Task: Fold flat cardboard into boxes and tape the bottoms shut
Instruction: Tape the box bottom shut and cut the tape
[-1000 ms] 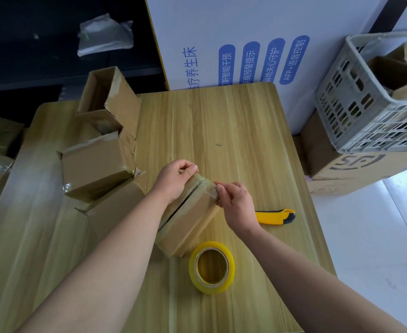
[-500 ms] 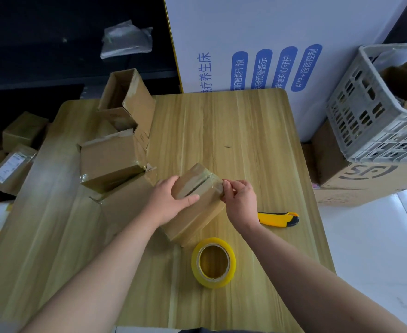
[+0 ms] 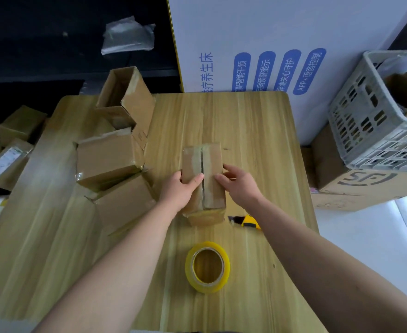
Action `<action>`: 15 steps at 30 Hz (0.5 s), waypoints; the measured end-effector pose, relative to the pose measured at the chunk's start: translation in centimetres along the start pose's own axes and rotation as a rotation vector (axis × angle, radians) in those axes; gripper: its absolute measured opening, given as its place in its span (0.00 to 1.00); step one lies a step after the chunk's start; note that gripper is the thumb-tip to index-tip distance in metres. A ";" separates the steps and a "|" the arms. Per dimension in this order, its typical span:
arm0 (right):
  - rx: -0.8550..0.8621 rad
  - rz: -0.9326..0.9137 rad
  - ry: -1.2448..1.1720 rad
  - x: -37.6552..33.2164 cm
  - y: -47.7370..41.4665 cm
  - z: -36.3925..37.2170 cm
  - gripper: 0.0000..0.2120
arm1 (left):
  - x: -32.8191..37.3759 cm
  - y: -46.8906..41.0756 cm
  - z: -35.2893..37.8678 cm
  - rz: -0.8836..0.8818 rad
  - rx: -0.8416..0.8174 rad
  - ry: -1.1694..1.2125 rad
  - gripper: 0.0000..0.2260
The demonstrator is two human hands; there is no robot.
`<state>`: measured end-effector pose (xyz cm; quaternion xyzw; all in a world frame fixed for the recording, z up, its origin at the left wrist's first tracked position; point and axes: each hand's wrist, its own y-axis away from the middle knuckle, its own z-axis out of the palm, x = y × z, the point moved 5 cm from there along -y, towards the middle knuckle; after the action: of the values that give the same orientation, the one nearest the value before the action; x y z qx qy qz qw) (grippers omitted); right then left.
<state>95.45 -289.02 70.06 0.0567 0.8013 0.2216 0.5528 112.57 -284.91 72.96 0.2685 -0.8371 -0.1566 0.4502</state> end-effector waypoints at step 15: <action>-0.082 -0.318 0.949 5.4 8.8 -0.6 0.22 | -9.1 8.7 0.7 0.233 0.170 -0.840 0.23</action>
<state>91.48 -279.53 69.22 -0.1948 0.9537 0.1674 0.1562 113.39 -272.49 70.85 0.1217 -0.9819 -0.1310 0.0618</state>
